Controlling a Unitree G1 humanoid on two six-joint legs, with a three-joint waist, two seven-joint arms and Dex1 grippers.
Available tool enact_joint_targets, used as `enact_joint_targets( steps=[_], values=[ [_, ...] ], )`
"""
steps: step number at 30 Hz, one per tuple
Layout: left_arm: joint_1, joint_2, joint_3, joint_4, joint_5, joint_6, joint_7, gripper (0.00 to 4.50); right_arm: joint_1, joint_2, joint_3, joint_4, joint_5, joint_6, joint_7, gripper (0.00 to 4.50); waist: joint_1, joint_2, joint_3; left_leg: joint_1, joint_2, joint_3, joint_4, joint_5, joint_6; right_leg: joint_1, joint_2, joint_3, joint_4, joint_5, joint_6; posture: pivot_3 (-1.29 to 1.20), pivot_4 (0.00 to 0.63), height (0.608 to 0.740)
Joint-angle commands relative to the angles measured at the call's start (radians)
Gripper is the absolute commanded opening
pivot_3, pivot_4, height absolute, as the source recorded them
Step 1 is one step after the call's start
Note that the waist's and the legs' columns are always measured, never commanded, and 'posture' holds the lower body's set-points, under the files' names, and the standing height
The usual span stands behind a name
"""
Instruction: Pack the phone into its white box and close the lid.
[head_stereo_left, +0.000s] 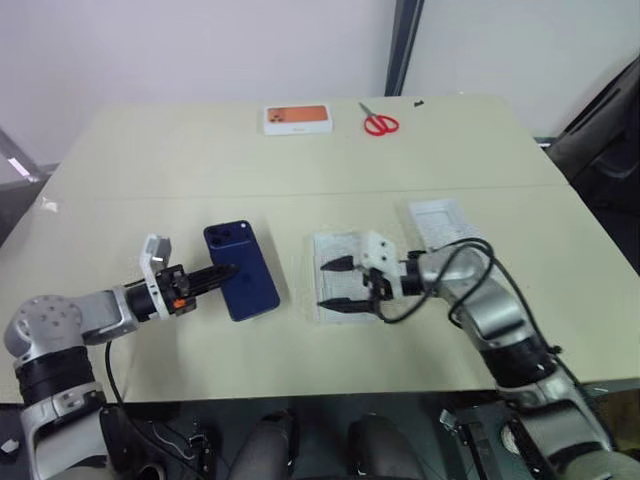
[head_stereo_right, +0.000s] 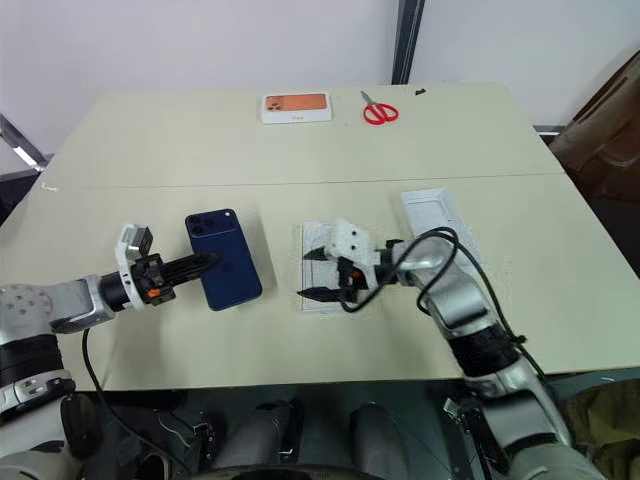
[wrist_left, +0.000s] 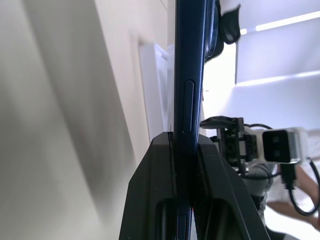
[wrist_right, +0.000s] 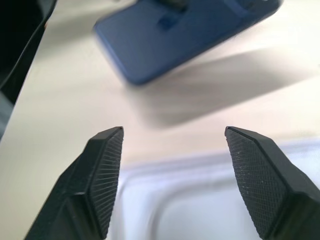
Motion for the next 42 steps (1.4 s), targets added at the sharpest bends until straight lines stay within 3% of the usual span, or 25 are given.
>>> enact_joint_targets(
  steps=[1, 6, 9, 11, 24, 25, 28, 36, 42],
  values=[
    [-0.003, 0.016, -0.011, -0.042, -0.027, -0.02, -0.04, 0.0, 0.061, -0.064, -0.007, -0.062, 0.004, -0.111, 0.042, 3.41, 0.0, 0.0, 0.0, 0.0, 0.0, 0.0, 0.0, 0.0, 0.0, 0.0, 0.0, 0.0, 0.0, 0.0, 0.0, 0.0, 0.15, 0.734],
    [-0.009, 0.008, -0.034, -0.041, -0.022, -0.038, -0.037, 0.0, 0.118, -0.109, 0.002, -0.049, -0.019, -0.187, 0.037, 3.41, 0.001, -0.001, 0.001, 0.0, 0.0, 0.0, 0.0, 0.0, 0.0, 0.001, 0.0, 0.0, -0.001, 0.0, 0.0, 0.0, 0.15, 0.734],
    [-0.012, 0.005, -0.042, -0.04, -0.022, -0.04, -0.032, 0.0, 0.123, -0.11, 0.013, -0.03, -0.044, -0.214, 0.022, 2.54, 0.002, -0.001, 0.001, 0.0, 0.0, 0.0, 0.0, 0.0, 0.0, 0.001, 0.0, 0.0, -0.001, 0.0, -0.001, 0.0, 0.15, 0.734],
    [-0.014, 0.003, -0.047, -0.044, -0.023, -0.039, -0.029, 0.0, 0.126, -0.108, 0.015, -0.023, -0.056, -0.228, 0.01, 1.59, 0.004, -0.001, 0.001, 0.0, 0.0, 0.0, 0.0, 0.0, 0.0, 0.001, 0.0, 0.0, -0.002, 0.0, -0.001, 0.0, 0.15, 0.734],
    [-0.019, -0.013, -0.05, -0.045, -0.027, -0.04, -0.001, 0.0, 0.124, -0.098, 0.037, 0.011, -0.063, -0.243, -0.005, 1.59, 0.004, -0.001, 0.001, 0.0, 0.0, 0.0, 0.001, 0.0, 0.0, 0.001, 0.0, 0.0, -0.003, 0.001, -0.001, 0.0, 0.15, 0.734],
    [-0.019, -0.014, -0.049, -0.045, -0.028, -0.04, 0.001, 0.0, 0.124, -0.099, 0.038, 0.014, -0.064, -0.242, -0.005, 1.06, 0.004, -0.001, 0.001, 0.0, 0.0, 0.0, 0.001, 0.0, 0.0, 0.001, 0.0, 0.0, -0.003, 0.001, -0.001, 0.0, 0.15, 0.734],
    [-0.02, -0.014, -0.05, -0.047, -0.03, -0.04, 0.003, 0.0, 0.124, -0.105, 0.049, 0.033, -0.086, -0.267, -0.008, 0.03, 0.004, -0.001, 0.001, 0.0, 0.0, 0.0, 0.001, 0.0, 0.0, 0.001, 0.0, 0.0, -0.003, 0.001, -0.001, 0.0, 0.15, 0.734],
    [-0.035, -0.012, -0.036, -0.038, -0.037, -0.031, 0.011, 0.0, 0.103, -0.075, 0.043, -0.004, -0.066, -0.238, -0.022, 0.03, 0.003, -0.001, 0.001, 0.0, 0.0, 0.0, 0.001, 0.0, 0.0, 0.001, 0.0, -0.001, -0.003, 0.001, -0.001, 0.0, 0.15, 0.734],
    [-0.118, -0.034, 0.023, 0.024, -0.056, -0.006, 0.043, 0.0, 0.081, 0.019, 0.106, -0.019, -0.147, -0.209, -0.128, 0.03, 0.004, -0.001, 0.001, 0.0, 0.001, 0.0, 0.001, 0.002, -0.003, 0.001, 0.0, -0.001, -0.002, 0.001, -0.001, 0.0, 0.15, 0.734]
  ],
)
